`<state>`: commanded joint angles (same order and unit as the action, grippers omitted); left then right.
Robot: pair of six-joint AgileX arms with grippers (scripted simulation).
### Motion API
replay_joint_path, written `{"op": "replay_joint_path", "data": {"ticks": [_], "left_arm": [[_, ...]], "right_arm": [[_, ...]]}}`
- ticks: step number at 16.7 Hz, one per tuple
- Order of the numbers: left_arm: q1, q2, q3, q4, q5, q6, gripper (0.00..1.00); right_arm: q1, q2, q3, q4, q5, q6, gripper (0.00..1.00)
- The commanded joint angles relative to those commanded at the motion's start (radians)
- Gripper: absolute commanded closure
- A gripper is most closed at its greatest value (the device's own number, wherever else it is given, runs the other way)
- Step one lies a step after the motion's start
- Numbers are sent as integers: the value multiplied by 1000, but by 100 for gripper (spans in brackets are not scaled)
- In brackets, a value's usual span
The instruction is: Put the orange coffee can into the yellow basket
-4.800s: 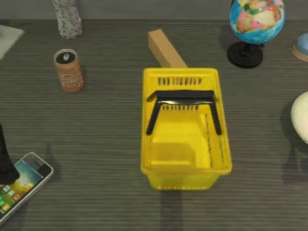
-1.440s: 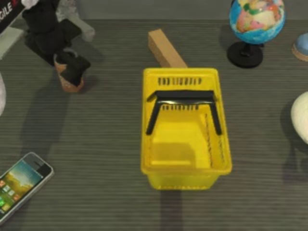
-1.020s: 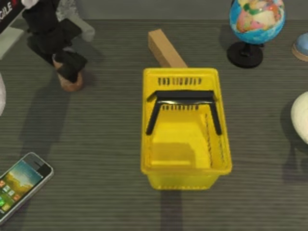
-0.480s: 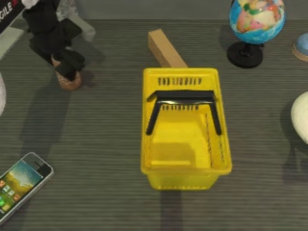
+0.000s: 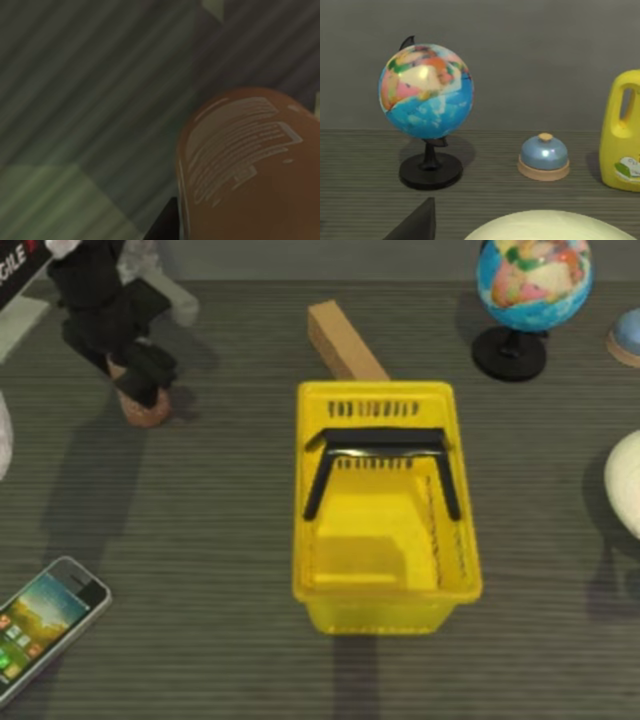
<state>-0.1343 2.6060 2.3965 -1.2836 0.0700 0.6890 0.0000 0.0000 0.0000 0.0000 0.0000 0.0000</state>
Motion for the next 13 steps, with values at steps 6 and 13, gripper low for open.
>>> {"op": "replay_joint_path", "data": {"ticks": [6,13], "left_arm": [[-27,-43,-142,210,146,-58,100],[-81,-241,-448,849,517,-212,100]], "right_arm": [[0,0,0,0,0,0,0],[0,0,0,0,0,0,0]]}}
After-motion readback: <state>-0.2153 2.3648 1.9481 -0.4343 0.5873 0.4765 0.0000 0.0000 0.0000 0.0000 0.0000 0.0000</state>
